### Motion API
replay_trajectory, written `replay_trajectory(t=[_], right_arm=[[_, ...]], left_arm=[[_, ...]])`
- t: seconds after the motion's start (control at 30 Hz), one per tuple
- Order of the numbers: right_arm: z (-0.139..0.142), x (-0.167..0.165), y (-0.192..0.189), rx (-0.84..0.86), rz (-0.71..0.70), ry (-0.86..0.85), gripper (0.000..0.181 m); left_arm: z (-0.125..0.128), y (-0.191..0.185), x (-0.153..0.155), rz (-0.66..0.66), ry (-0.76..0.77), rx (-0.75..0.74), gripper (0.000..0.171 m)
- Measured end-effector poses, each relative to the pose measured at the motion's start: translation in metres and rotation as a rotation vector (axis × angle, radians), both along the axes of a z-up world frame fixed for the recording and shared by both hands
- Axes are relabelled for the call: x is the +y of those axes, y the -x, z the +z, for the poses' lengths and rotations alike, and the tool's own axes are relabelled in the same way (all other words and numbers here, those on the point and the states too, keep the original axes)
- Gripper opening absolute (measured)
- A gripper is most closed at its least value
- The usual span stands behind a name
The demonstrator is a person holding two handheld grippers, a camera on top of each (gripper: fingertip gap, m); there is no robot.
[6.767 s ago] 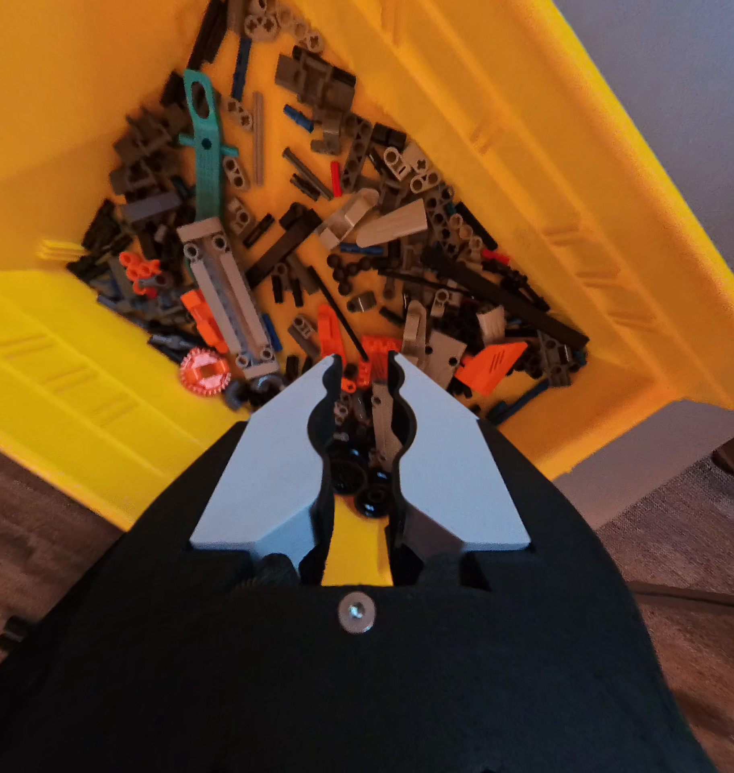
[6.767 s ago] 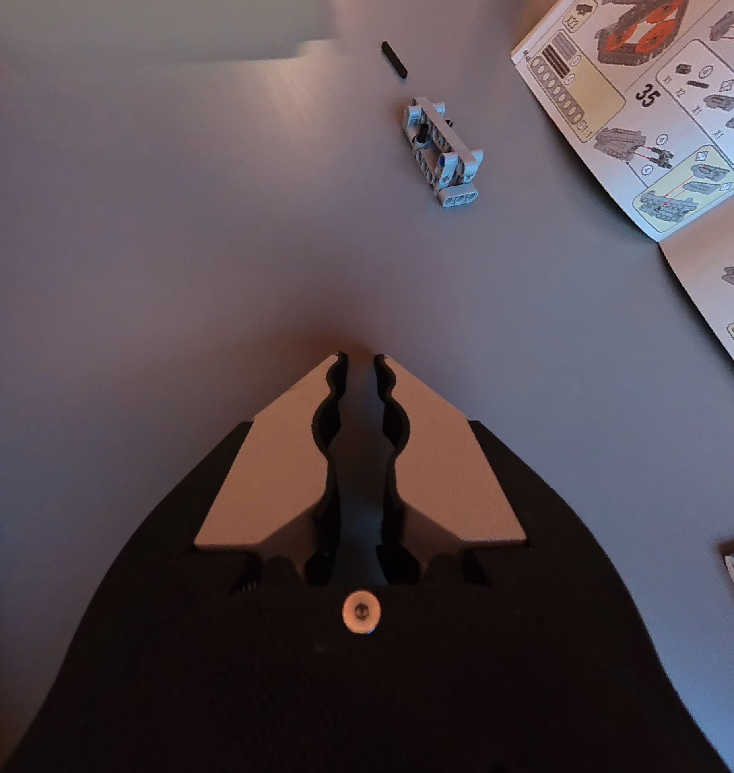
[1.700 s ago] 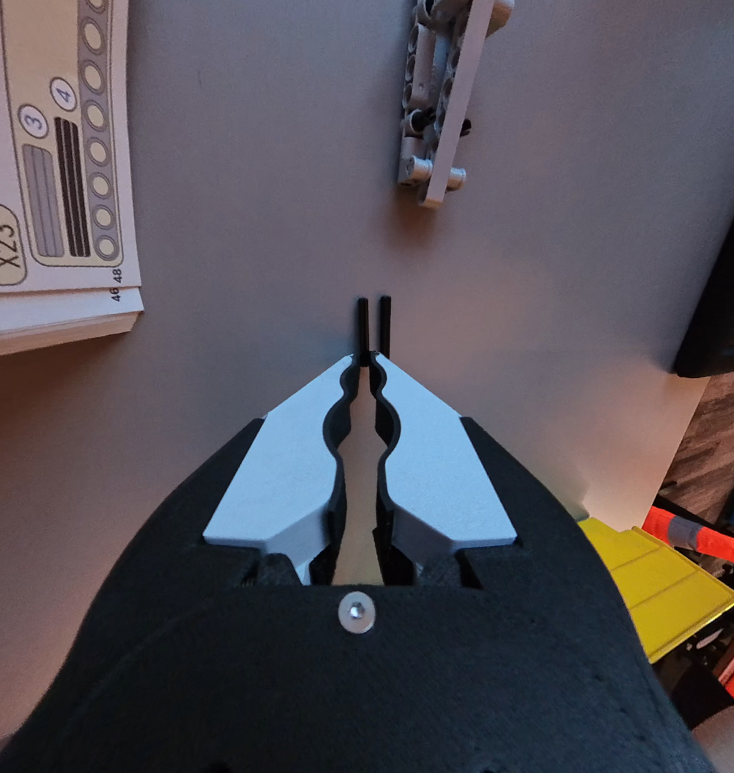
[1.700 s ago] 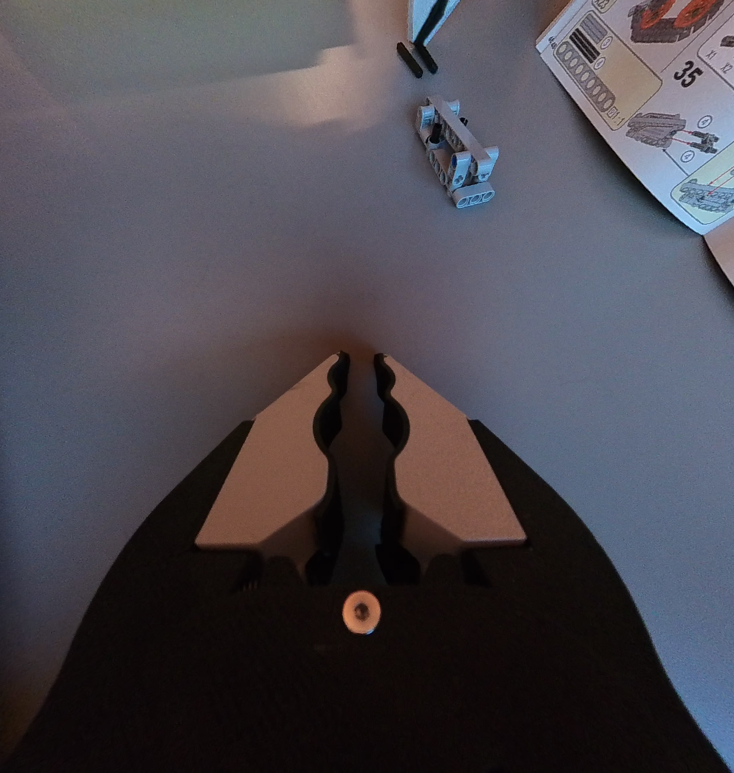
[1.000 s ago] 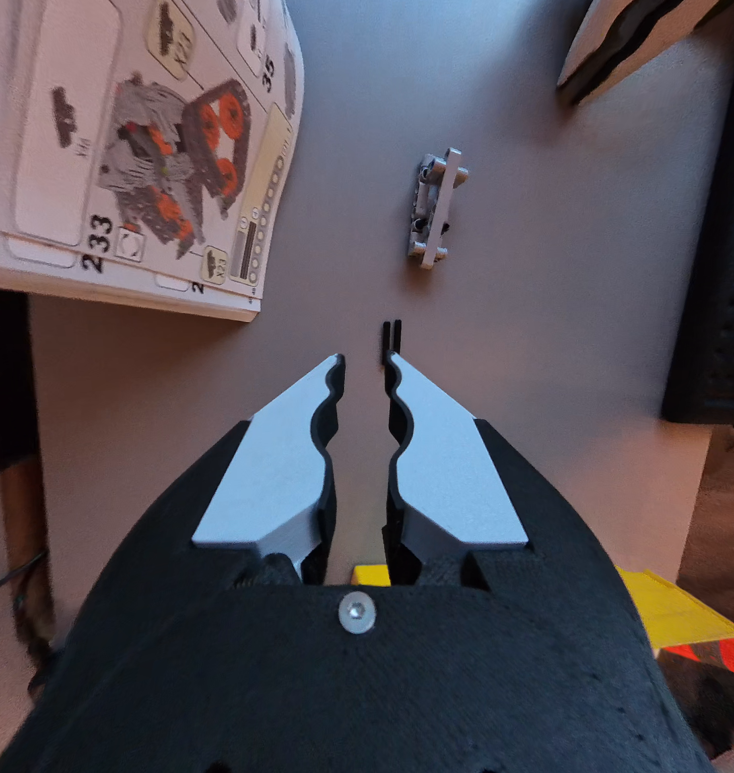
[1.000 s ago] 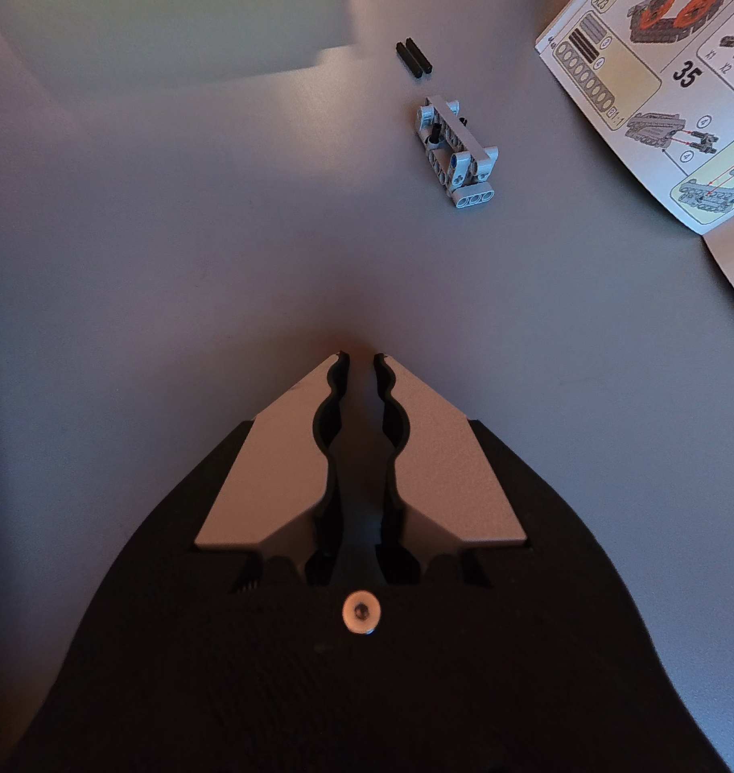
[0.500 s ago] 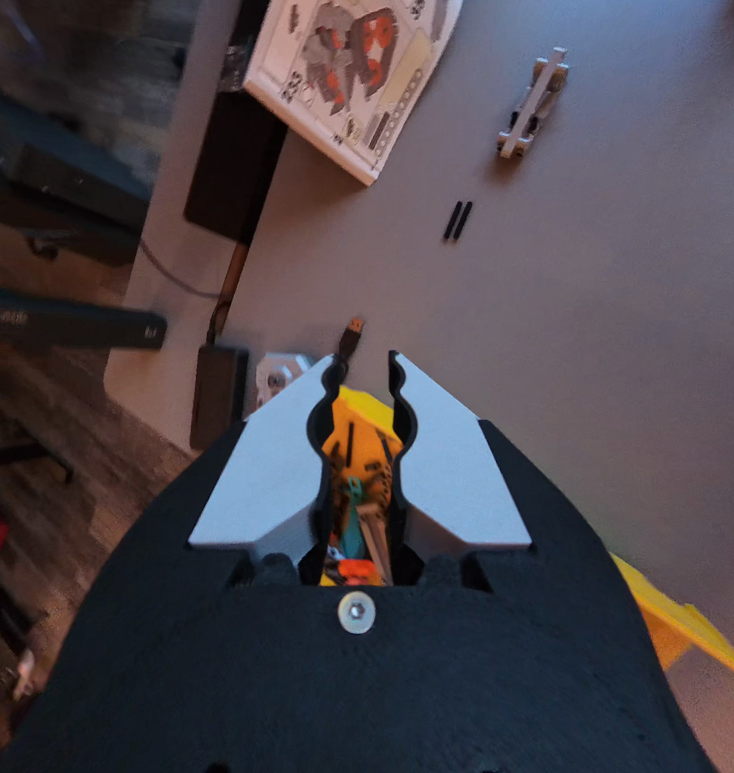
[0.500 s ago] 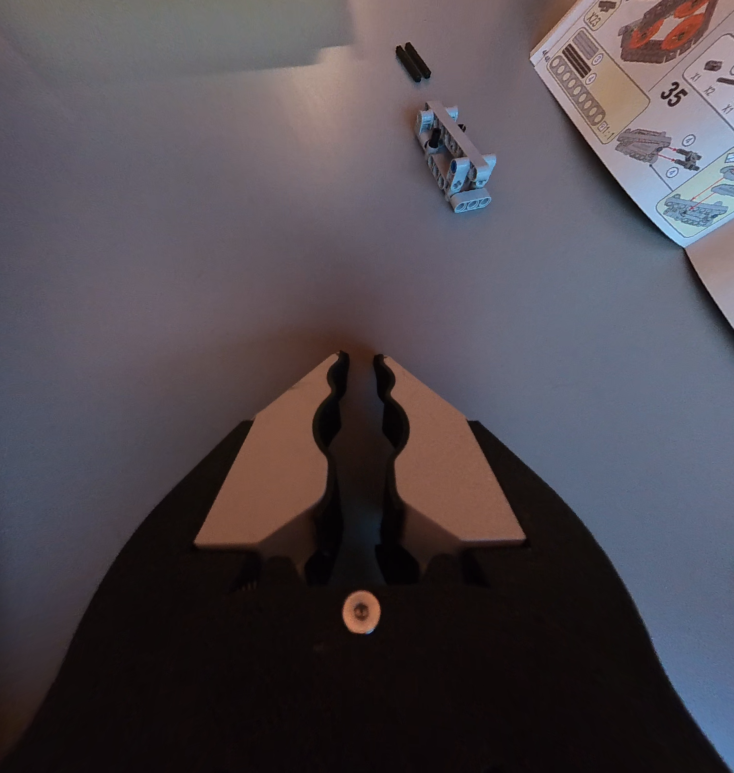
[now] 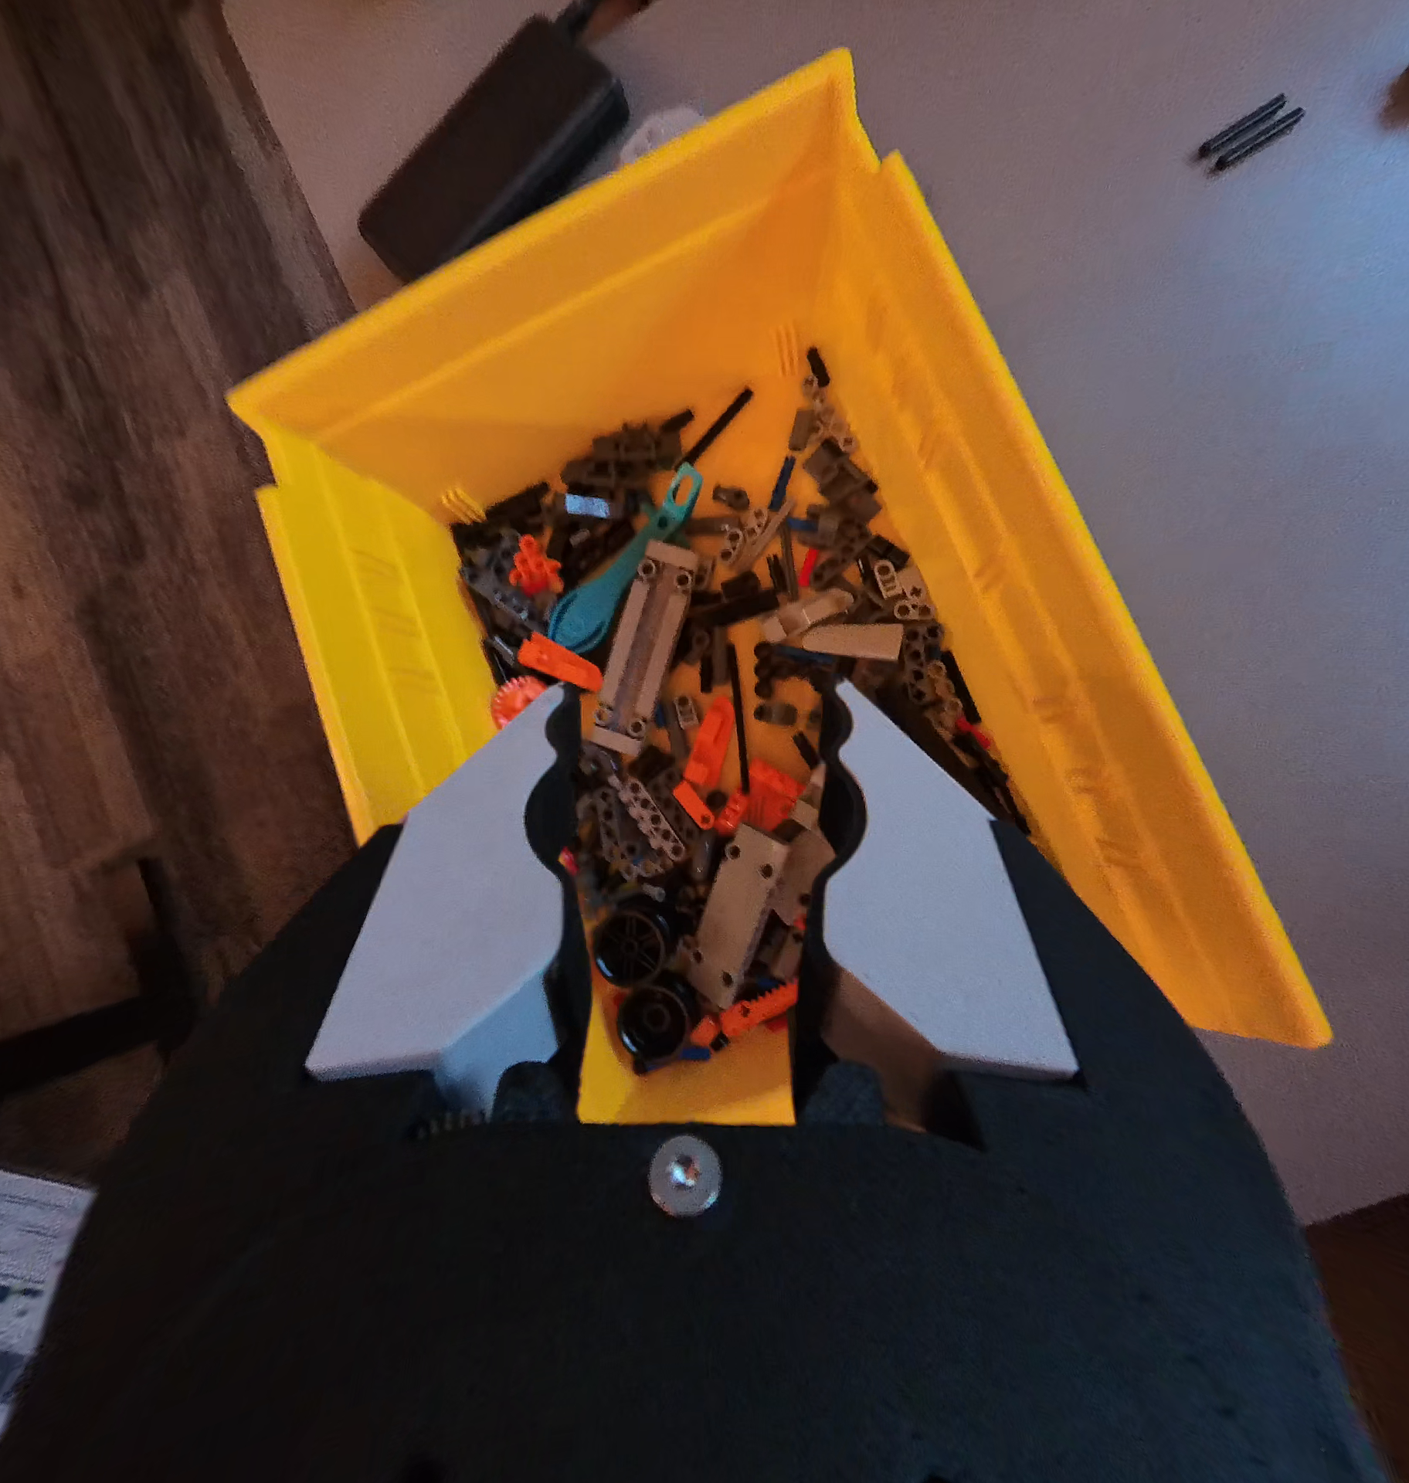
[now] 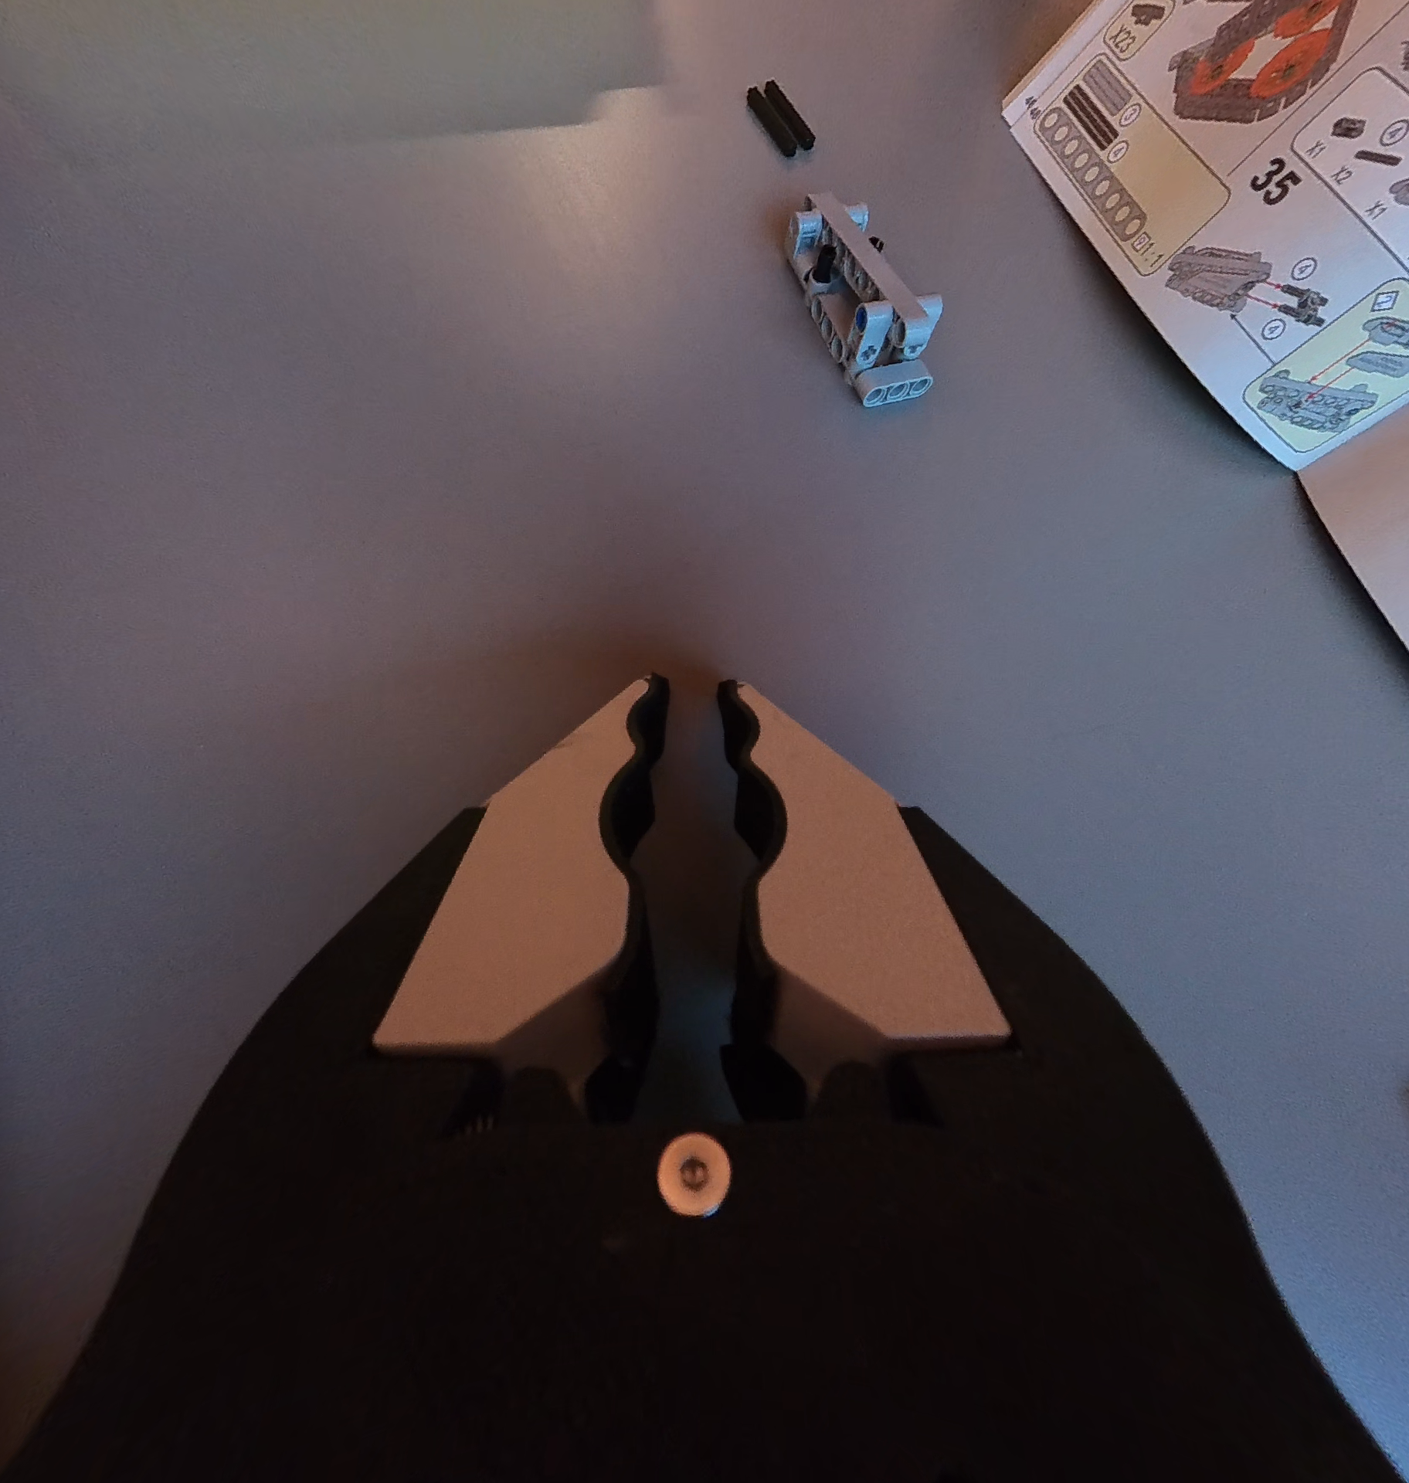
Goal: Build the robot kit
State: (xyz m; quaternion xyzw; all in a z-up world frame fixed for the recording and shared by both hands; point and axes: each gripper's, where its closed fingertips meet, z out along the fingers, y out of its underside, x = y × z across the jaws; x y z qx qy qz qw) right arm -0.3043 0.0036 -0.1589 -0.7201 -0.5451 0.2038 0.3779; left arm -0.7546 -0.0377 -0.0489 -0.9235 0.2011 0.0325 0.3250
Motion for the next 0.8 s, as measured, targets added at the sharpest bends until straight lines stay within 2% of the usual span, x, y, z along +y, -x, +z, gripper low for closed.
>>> replay_trajectory(t=[0.2,0.43,0.53,0.67,0.8], right_arm=[[0.0,0.0,0.0,0.006,-0.002,0.02,0.014],[-0.001,0.001,0.0,0.009,-0.004,0.03,0.014],[-0.001,0.001,0.0,0.009,-0.004,0.029,0.015],[-0.001,0.001,0.0,0.013,-0.011,0.039,0.015],[-0.001,0.002,-0.001,0.014,-0.013,0.043,0.015]], left_arm=[[-0.016,-0.001,-0.019,0.048,0.01,-0.01,0.06],[-0.004,-0.008,-0.026,0.103,-0.108,-0.071,0.056],[0.003,0.001,-0.034,0.178,-0.16,-0.035,0.056],[0.009,0.014,-0.054,0.341,-0.214,0.026,0.052],[0.01,0.005,-0.071,0.381,-0.208,0.004,0.051]])
